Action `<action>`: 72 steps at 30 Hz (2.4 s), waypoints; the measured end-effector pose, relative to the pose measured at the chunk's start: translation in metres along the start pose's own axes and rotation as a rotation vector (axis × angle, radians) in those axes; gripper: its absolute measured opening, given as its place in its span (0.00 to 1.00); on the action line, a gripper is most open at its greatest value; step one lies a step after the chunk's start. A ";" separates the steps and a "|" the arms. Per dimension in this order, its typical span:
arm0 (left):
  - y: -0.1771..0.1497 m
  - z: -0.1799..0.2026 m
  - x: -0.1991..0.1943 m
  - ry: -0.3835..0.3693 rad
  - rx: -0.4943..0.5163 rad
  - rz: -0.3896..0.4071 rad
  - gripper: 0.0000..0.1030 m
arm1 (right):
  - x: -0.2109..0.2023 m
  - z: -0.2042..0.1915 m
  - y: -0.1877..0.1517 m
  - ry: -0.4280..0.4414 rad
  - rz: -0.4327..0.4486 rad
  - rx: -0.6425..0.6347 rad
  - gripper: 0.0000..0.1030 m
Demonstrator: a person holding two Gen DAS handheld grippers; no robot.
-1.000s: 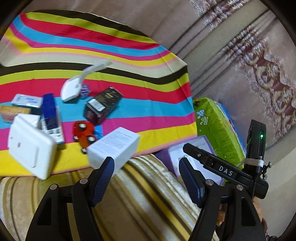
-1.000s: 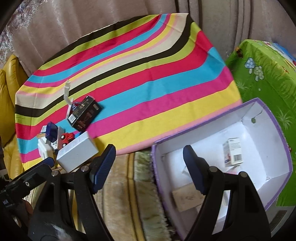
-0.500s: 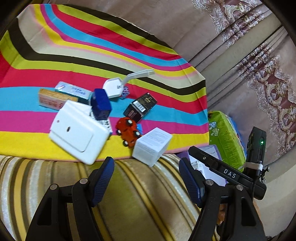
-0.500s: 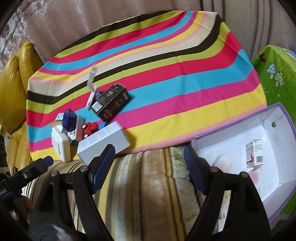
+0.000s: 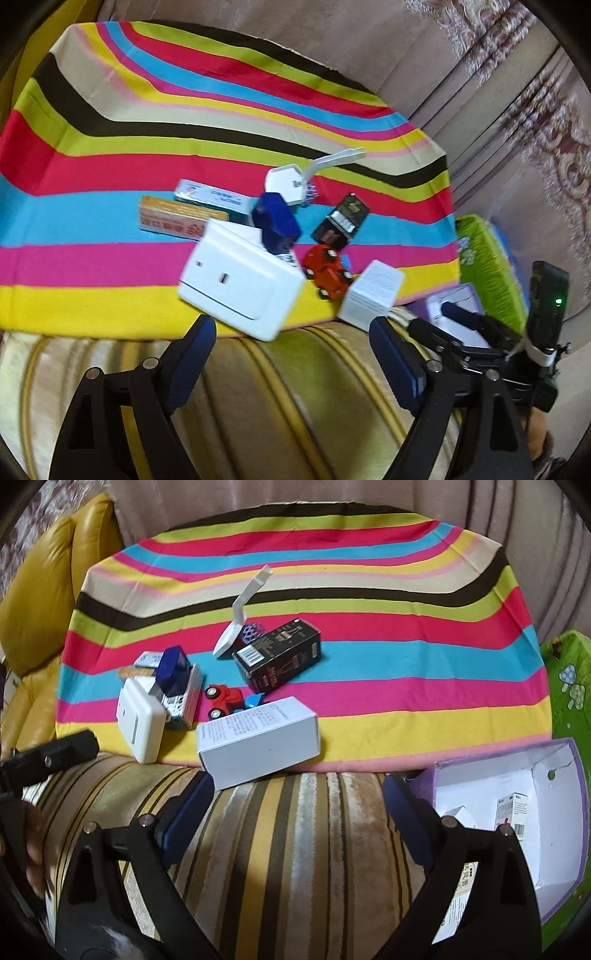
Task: Organize rigid objects
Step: 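Move both tools back over the remaining items on the striped table, then grasp white plastic case with left tool while right tool grasps white printed box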
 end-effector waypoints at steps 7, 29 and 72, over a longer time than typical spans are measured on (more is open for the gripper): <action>0.005 0.001 0.015 0.050 0.151 -0.063 0.89 | 0.007 -0.008 -0.001 0.025 -0.032 -0.031 0.96; 0.010 -0.006 0.052 0.112 0.305 -0.186 0.96 | 0.036 -0.017 0.009 0.099 -0.112 -0.129 0.97; 0.006 -0.003 0.044 0.147 0.336 -0.148 0.85 | 0.050 -0.010 0.012 0.139 -0.111 -0.131 0.85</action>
Point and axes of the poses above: each gripper's, at about its wrist camera, not at the fingertips, and x roughly the way its jaws point, z to its right, y to its top, the point moved 3 cm from there along x, roughly the way its jaws point, and after that the axes turned 11 degrees about z, right-handed, at the moved point
